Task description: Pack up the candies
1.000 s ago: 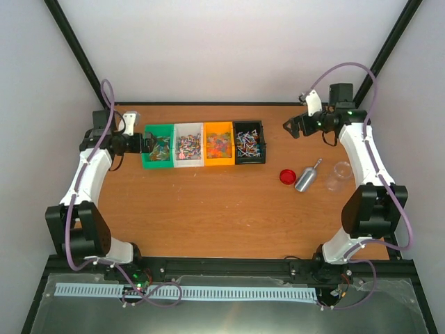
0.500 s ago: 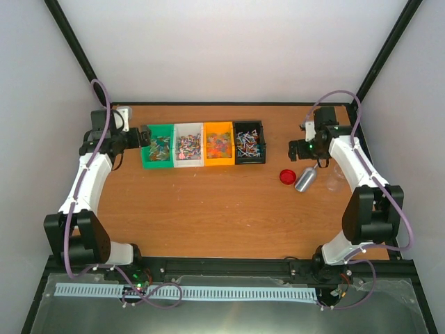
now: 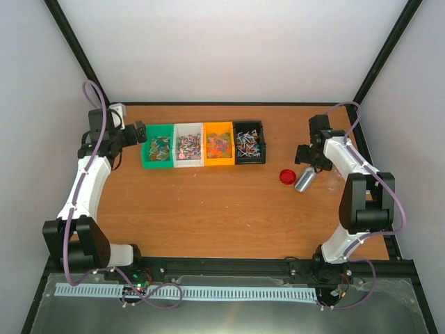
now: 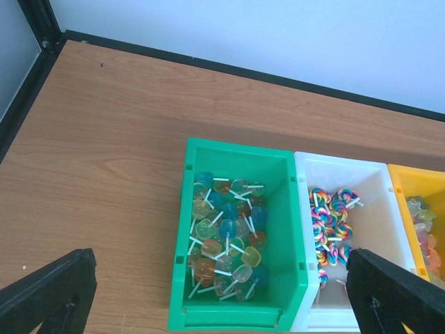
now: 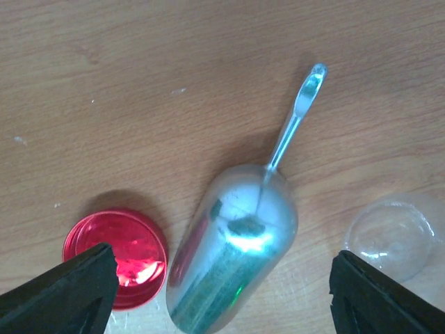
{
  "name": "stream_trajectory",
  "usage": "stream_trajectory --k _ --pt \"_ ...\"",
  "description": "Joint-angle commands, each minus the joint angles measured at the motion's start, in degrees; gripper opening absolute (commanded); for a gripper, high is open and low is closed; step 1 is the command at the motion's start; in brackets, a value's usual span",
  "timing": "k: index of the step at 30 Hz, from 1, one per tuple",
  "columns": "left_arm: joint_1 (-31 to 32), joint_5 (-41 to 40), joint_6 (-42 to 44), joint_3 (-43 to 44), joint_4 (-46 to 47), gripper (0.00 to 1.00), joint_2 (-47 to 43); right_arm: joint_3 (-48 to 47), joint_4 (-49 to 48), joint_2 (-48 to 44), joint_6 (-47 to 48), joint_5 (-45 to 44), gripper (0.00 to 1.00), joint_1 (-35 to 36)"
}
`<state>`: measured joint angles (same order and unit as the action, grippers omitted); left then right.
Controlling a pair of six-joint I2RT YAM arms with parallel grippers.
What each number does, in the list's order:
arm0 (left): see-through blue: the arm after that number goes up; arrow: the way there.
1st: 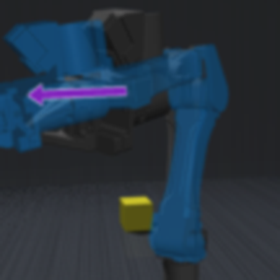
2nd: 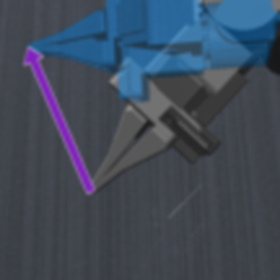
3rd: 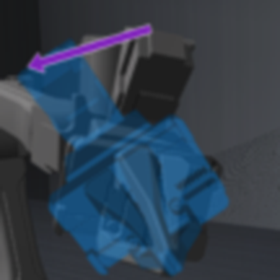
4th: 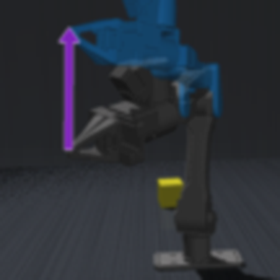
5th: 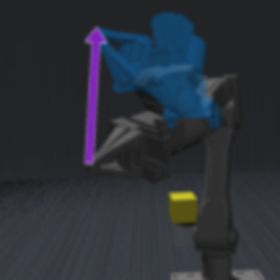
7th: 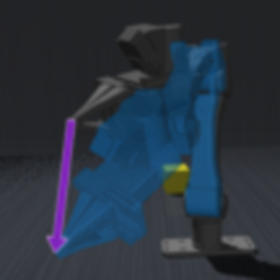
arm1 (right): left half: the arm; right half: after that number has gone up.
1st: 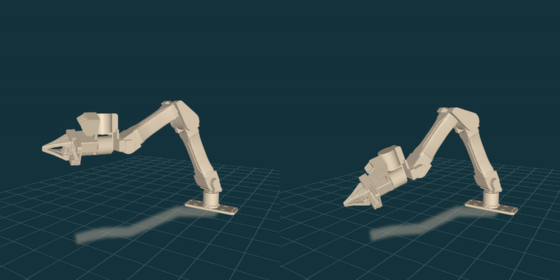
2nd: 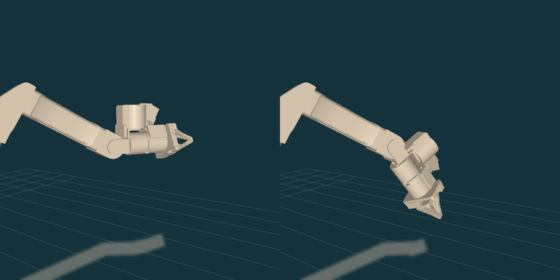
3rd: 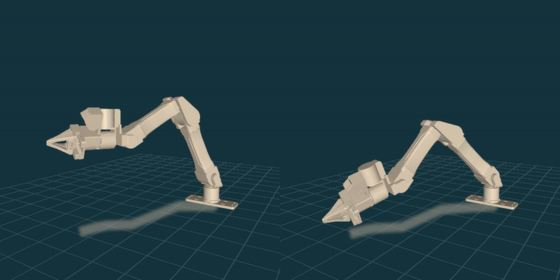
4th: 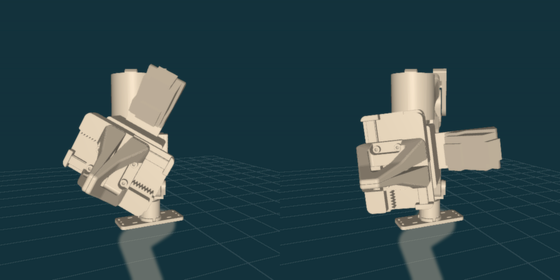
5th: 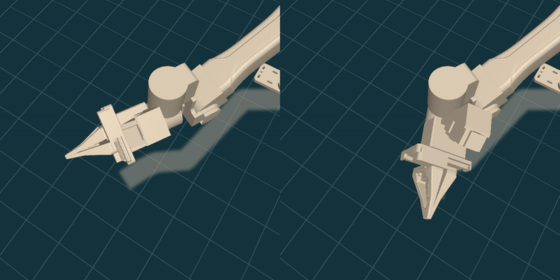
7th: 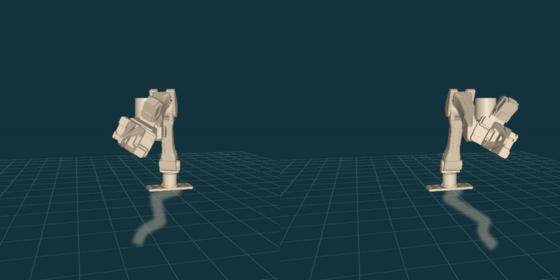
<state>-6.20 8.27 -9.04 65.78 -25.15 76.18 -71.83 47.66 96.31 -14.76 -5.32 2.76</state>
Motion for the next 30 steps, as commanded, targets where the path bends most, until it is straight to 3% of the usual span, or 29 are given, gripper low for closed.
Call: stream_trajectory --k 1,7,16,30 --pt "0.48 -0.54 -1.68 -0.38 1.77 1.00 -1.30 0.53 -3.83 1.26 -7.24 -2.33 0.81 -0.17" --pt "0.54 -0.71 -1.76 -0.41 1.61 1.00 -1.69 1.57 -5.07 3.38 -11.13 -2.99 0.75 -0.22" --pt "0.48 -1.62 -1.68 -1.44 1.44 1.00 -2.69 3.72 -7.95 5.00 -14.52 -6.03 0.73 -0.84" --pt "0.49 -2.51 -2.07 -1.87 1.50 1.00 -2.60 4.19 -9.80 13.45 -15.65 -3.91 0.72 -0.99"
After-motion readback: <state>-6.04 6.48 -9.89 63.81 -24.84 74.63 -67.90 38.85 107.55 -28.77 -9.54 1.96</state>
